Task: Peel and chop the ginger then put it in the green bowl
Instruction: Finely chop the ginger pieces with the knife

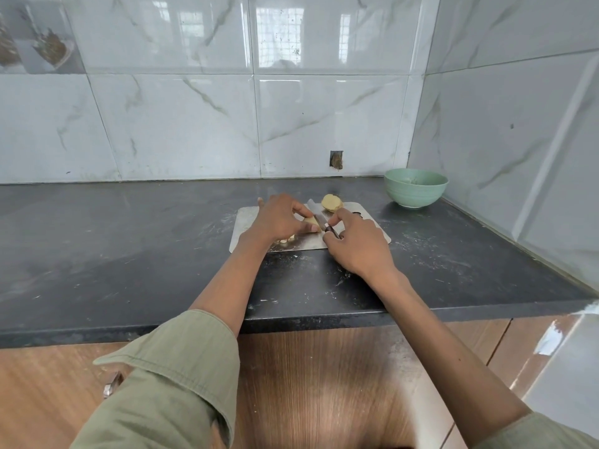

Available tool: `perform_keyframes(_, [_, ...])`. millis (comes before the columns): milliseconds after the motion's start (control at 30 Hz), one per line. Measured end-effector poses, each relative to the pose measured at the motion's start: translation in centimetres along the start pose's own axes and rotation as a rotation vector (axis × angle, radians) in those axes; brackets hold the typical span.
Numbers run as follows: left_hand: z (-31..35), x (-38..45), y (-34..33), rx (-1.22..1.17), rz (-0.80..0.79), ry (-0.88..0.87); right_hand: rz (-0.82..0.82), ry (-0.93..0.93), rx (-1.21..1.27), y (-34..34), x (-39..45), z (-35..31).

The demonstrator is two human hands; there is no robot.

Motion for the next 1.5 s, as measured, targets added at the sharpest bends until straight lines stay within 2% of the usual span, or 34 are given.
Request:
perform_keyframes(267, [0.1,0.1,-0.3,-0.055,-0.004,-0.016,0.000,0.016,-0.025,-0.1,0.1,-0.2])
perform_keyframes(500, [0.2,0.1,-0.4,-0.096,0.010,-0.017,-0.074,0.008,-0.063,-0.8,0.9,-0.7])
perform_keyframes(800, [1.0,-0.2,0.0,0.076,0.000,-0.027,-0.071,0.010,-0.097,-0.8,0.4,-1.2])
perform_keyframes(1233, [1.5,-0.5,0.8,0.015,0.016,-0.021,-0.109,0.000,-0.104,-1.0,1.0,-1.3])
perform_keyframes(1500, [0.9,-0.6,0.9,0.033,0.045,-0.005,-0.052,-0.027,-0.062,-0.8,0.5,-0.8])
Point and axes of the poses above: each hand's wrist, its own x-axis towards the middle knuckle, its own y-axis out of the back of the hand, z = x × y, the point moved 8 cm from there along x, towards the middle knuckle, and after that the axes turned 11 degrees about -y, right-handed, at the moved point
